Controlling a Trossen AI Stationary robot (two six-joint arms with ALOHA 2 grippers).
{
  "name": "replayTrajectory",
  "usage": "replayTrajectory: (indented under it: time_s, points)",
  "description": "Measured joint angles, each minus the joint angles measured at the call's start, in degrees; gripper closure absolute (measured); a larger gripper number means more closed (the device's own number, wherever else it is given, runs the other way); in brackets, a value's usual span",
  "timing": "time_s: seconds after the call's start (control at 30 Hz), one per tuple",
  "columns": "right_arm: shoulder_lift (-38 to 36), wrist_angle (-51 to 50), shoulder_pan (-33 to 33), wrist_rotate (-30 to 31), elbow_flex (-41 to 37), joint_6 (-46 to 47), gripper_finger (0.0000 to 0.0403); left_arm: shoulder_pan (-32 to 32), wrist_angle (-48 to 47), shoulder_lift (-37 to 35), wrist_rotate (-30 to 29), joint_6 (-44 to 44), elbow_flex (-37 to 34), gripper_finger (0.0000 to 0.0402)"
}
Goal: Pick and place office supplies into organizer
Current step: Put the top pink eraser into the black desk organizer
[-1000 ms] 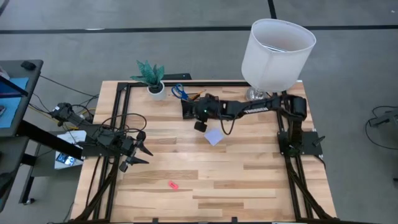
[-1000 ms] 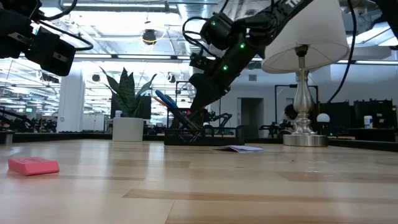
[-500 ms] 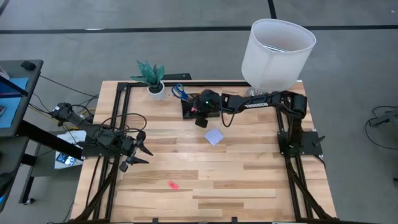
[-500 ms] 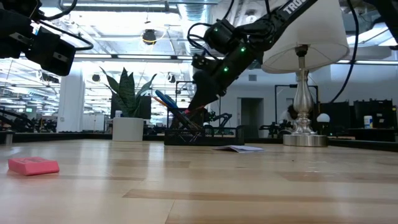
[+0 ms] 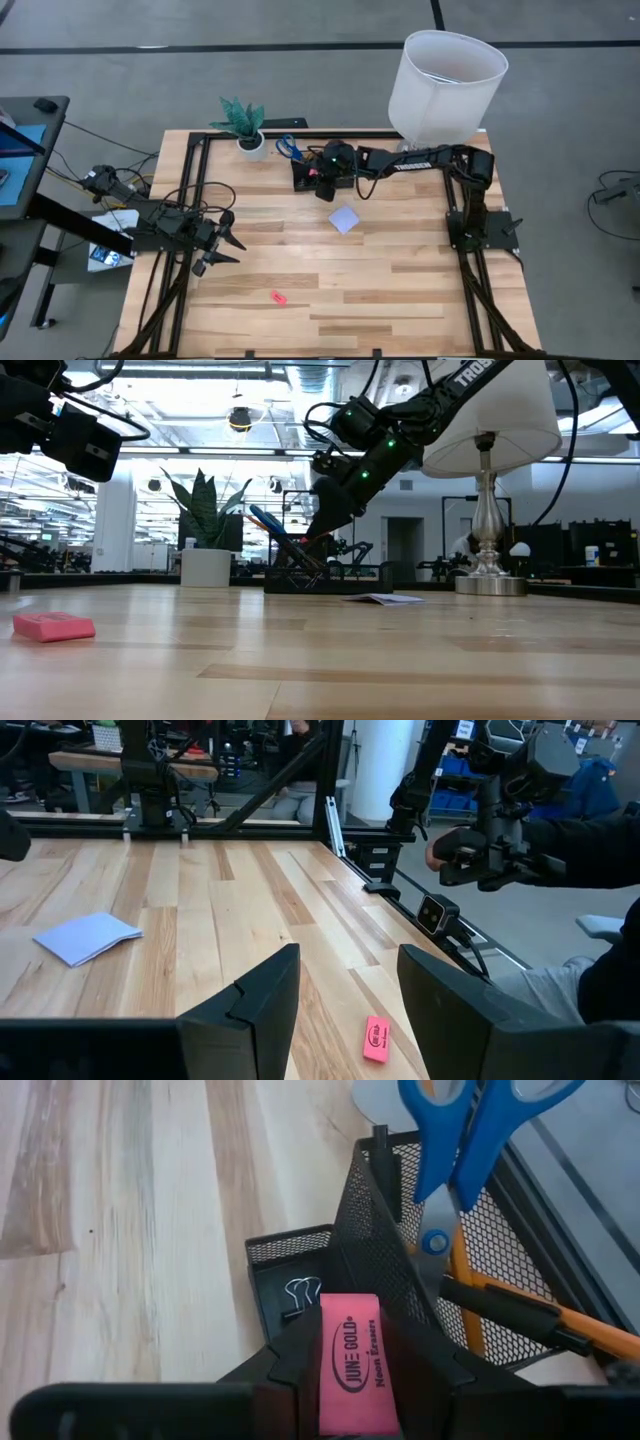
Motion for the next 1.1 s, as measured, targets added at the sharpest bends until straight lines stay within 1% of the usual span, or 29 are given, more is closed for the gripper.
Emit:
replayTrajectory:
  time_s: [0.27,0.43,0.87,1.1]
  points:
    - [0.0,1.07,0.02,-0.01,-0.02,-1.3,0.0308,0.0,0.0,0.0,0.0,0.02,0.01,0.0239]
    - [0.0,2.76,0.04,-1.73,-0.02,-1.21,0.0308,0.0,0.0,0.01,0.0,0.28,0.0,0.0239]
    - [1.23,3.56,0.2,-2.64,-0.07,0.1,0.0308,0.02,-0.02,0.0,-0.02,0.28,0.02,0.0239]
    - [1.2,4.74,0.13,-2.64,-0.06,0.21,0.0289,0.02,0.0,0.0,-0.04,0.28,0.0,0.0239]
